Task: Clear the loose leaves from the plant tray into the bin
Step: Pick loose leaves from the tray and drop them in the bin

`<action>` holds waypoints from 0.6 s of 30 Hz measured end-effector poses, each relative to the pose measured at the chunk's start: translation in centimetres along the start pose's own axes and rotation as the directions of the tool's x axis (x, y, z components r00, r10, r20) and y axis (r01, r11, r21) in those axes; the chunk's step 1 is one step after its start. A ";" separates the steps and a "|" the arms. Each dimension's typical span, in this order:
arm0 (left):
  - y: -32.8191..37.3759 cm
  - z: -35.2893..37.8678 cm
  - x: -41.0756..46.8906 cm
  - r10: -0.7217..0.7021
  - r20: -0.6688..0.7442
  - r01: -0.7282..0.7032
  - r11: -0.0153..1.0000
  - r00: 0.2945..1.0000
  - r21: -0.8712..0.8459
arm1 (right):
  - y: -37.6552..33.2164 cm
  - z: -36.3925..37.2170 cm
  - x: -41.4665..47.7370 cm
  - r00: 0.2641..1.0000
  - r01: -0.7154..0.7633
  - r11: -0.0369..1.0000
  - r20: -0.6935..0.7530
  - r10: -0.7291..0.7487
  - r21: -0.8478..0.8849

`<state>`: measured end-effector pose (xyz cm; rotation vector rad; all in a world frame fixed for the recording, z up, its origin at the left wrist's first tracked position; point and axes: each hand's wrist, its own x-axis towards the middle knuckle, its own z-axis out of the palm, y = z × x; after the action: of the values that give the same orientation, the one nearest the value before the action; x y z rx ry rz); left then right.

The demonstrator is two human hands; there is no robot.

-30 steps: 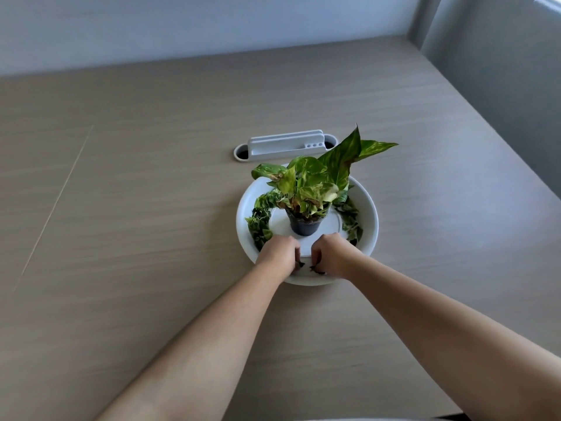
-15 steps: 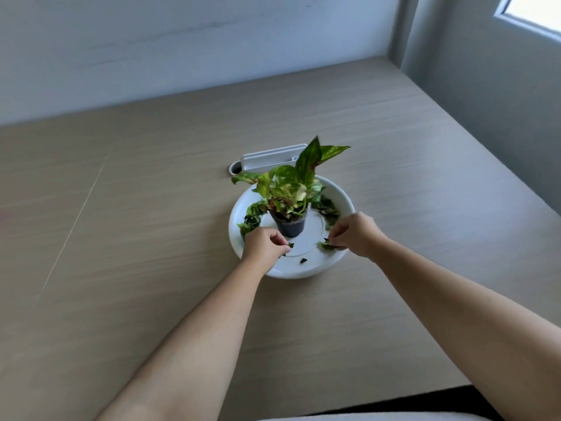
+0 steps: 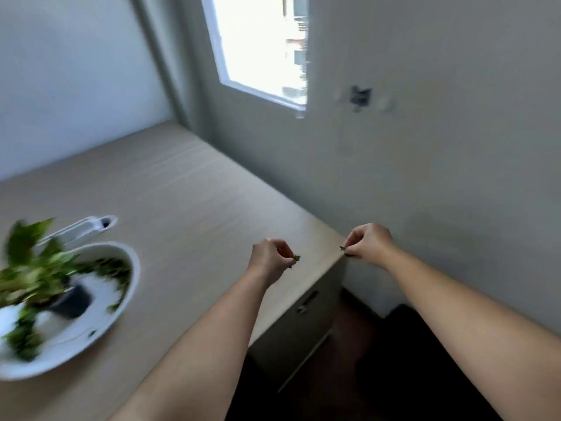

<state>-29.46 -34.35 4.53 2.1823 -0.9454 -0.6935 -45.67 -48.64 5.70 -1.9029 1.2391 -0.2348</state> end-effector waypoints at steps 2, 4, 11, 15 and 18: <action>4.6 5.6 0.9 0.100 0.096 -0.105 0.993 0.990 0.047 | 5.4 -5.3 -1.0 0.989 -0.092 0.994 -0.112 0.098 0.060; 8.1 10.6 1.1 0.191 0.178 -0.208 0.975 0.965 0.084 | 10.5 -8.6 -2.3 0.961 -0.181 0.978 -0.192 0.198 0.101; 12.3 25.8 0.6 0.241 0.550 -0.399 0.898 0.799 0.186 | 26.3 -10.5 -7.0 0.805 -0.494 0.846 -0.264 0.532 0.199; 8.4 32.5 1.3 0.110 0.681 -0.392 0.878 0.724 0.275 | 32.6 -7.4 -8.6 0.728 -0.615 0.759 -0.215 0.651 0.215; 5.5 36.2 2.5 0.016 0.719 -0.360 0.873 0.694 0.328 | 36.2 -4.9 -8.9 0.649 -0.680 0.670 -0.182 0.739 0.296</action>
<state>-54.76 -51.90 -15.40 2.1440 -1.8711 -1.3653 -77.03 -49.91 -14.99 -1.0896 1.9929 -0.2018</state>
